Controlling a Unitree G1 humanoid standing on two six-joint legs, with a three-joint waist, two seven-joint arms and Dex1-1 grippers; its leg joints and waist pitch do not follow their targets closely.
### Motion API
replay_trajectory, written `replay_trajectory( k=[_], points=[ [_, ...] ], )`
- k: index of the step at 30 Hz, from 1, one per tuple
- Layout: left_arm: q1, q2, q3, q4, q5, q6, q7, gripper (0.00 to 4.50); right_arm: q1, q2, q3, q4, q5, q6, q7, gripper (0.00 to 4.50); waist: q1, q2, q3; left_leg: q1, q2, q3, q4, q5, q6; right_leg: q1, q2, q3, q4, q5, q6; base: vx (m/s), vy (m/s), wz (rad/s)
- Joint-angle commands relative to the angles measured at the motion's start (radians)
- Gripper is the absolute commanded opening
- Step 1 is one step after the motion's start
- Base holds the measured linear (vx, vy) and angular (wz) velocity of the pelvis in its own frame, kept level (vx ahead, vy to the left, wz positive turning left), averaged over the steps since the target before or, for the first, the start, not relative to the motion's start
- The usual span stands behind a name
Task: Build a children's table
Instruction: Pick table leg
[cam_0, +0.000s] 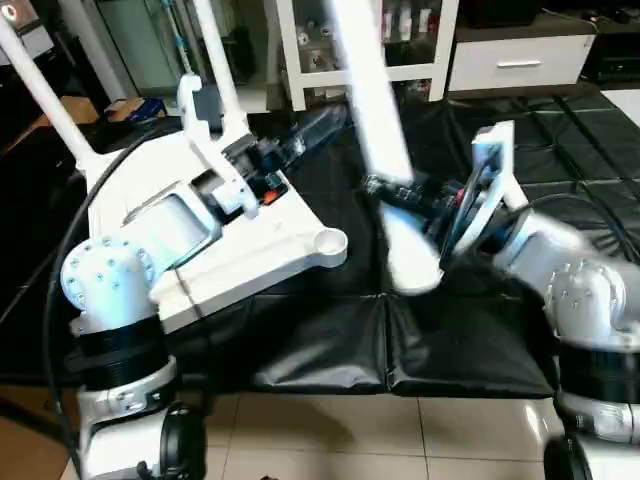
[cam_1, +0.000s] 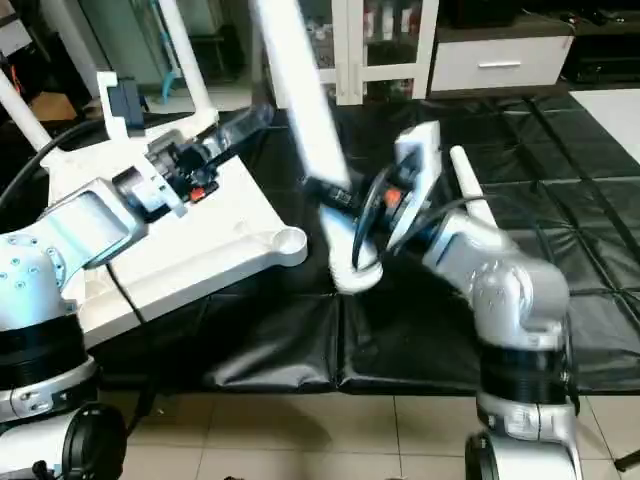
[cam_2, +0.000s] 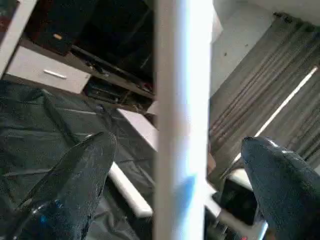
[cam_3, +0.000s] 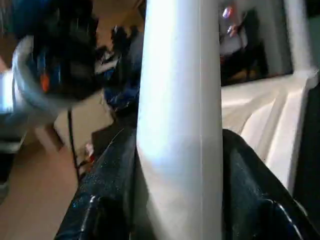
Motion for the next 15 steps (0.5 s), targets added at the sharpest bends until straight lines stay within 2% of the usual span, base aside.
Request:
replay_trajectory(
  k=[1, 6, 7, 8, 9, 10, 11, 12, 13, 14, 15],
  points=[
    [-0.019, 0.007, 0.006, 0.005, -0.007, -0.005, 0.009, 4.5, -0.014, -0.003, 0.006, -0.034, 0.014, 0.003, 0.009, 1.79, 0.001, -0.023, -0.069, 0.009, -0.001, 0.003, -0.074, 0.054, 0.082, 0.059, -0.004, 0.007, -0.072, -0.062, -0.196, 0.0, 0.0, 0.0],
    [-0.019, 0.007, 0.006, 0.005, -0.007, -0.005, 0.009, 4.5, -0.014, -0.003, 0.006, -0.034, 0.014, 0.003, 0.009, 1.79, 0.001, -0.023, -0.069, 0.009, 0.0, 0.003, -0.074, 0.059, 0.083, 0.058, -0.004, 0.007, -0.072, -0.069, -0.194, 0.0, 0.0, 0.0],
    [-0.02, 0.001, 0.001, 0.001, -0.012, -0.006, 0.011, 4.5, 0.005, -0.013, 0.04, -0.058, 0.018, 0.014, 0.027, 1.79, 0.0, -0.031, -0.069, 0.008, 0.0, 0.004, -0.075, 0.06, 0.086, 0.059, -0.003, 0.007, -0.073, -0.068, -0.194, 0.0, 0.0, 0.0],
    [-0.02, 0.001, 0.001, 0.001, -0.012, -0.006, 0.011, 4.5, 0.005, -0.013, 0.04, -0.058, 0.018, 0.014, 0.027, 1.79, 0.003, -0.028, -0.069, 0.009, 0.0, 0.003, -0.074, 0.065, 0.086, 0.06, -0.004, 0.007, -0.072, -0.067, -0.192, 0.0, 0.0, 0.0],
    [0.006, -0.016, -0.006, -0.028, -0.012, -0.011, 0.029, 4.5, 0.032, -0.026, 0.089, -0.088, 0.017, 0.026, 0.049, 1.79, -0.001, -0.08, -0.069, 0.003, 0.001, 0.008, -0.075, 0.069, 0.095, 0.063, -0.001, 0.011, -0.078, -0.061, -0.187, 0.0, 0.0, 0.0],
    [0.042, -0.02, -0.016, -0.056, 0.009, -0.017, 0.046, 4.5, 0.049, -0.044, 0.131, -0.108, 0.015, 0.04, 0.074, 1.79, 0.007, -0.057, -0.065, 0.006, 0.003, 0.006, -0.076, 0.095, 0.102, 0.06, -0.004, 0.011, -0.071, -0.042, -0.196, 0.0, 0.0, 0.0],
    [0.066, -0.025, -0.021, -0.076, 0.019, -0.023, 0.061, 4.5, 0.059, -0.057, 0.157, -0.12, 0.016, 0.051, 0.091, 1.79, 0.012, -0.058, -0.071, 0.006, 0.006, 0.005, -0.076, 0.094, 0.108, 0.063, -0.009, 0.012, -0.066, -0.051, -0.199, 0.0, 0.0, 0.0],
    [0.066, -0.025, -0.021, -0.076, 0.019, -0.023, 0.061, 4.5, 0.059, -0.057, 0.157, -0.12, 0.016, 0.051, 0.091, 1.79, 0.011, -0.064, -0.069, 0.005, 0.007, 0.006, -0.077, 0.092, 0.108, 0.061, -0.008, 0.012, -0.069, -0.056, -0.196, 0.0, 0.0, 0.0],
    [0.079, -0.031, -0.02, -0.09, 0.019, -0.028, 0.069, 4.5, 0.062, -0.07, 0.172, -0.125, 0.018, 0.061, 0.106, 1.79, 0.011, -0.076, -0.07, 0.007, 0.01, 0.007, -0.079, 0.082, 0.095, 0.06, -0.007, 0.013, -0.068, -0.054, -0.197, 0.0, 0.0, 0.0],
    [0.087, -0.029, -0.022, -0.102, 0.021, -0.031, 0.071, 4.5, 0.062, -0.078, 0.185, -0.124, 0.014, 0.062, 0.116, 1.79, 0.013, -0.072, -0.071, 0.012, 0.011, 0.007, -0.08, 0.079, 0.09, 0.058, -0.006, 0.013, -0.069, -0.053, -0.199, 0.0, 0.0, 0.0],
    [0.087, -0.029, -0.022, -0.102, 0.021, -0.031, 0.071, 4.5, 0.062, -0.078, 0.185, -0.124, 0.014, 0.062, 0.116, 1.79, 0.011, -0.079, -0.07, 0.012, 0.012, 0.008, -0.08, 0.077, 0.087, 0.056, -0.004, 0.013, -0.071, -0.052, -0.199, 0.0, 0.0, 0.0]
  ],
)
